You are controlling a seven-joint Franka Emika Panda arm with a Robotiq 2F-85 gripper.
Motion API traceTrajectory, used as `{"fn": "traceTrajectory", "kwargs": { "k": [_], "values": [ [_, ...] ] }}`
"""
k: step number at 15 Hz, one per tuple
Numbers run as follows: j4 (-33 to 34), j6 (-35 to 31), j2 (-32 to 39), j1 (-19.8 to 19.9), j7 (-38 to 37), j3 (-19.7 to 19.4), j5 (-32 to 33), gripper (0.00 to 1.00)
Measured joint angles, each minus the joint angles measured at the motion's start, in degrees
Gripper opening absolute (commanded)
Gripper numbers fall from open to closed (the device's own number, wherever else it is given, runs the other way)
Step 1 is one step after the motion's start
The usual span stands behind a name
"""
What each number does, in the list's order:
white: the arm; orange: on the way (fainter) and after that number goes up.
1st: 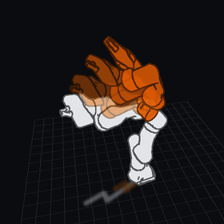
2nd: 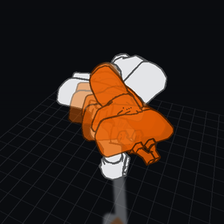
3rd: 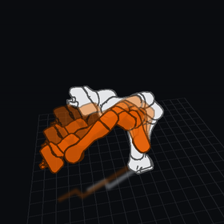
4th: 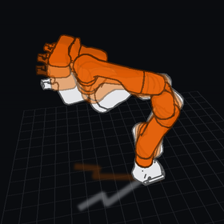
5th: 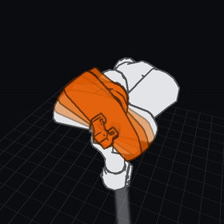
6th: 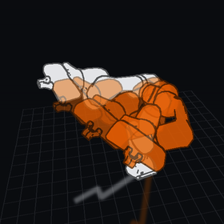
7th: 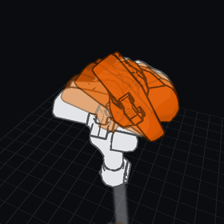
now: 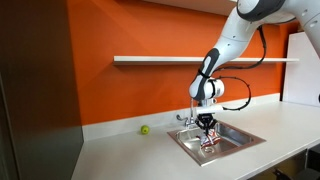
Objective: Put the brown packet into the sink
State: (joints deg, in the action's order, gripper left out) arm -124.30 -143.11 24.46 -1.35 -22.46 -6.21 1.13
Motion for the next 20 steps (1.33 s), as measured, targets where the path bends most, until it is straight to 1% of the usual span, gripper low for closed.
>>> {"fn": "traceTrajectory", "kwargs": {
  "k": [10,20],
  "values": [
    [5.6,-1.2,8.9,0.0,0.0,-0.8,-1.7,0.00],
    [7.6,-1.2,12.0,0.0,0.0,-1.5,-2.7,0.00]
  ]
}}
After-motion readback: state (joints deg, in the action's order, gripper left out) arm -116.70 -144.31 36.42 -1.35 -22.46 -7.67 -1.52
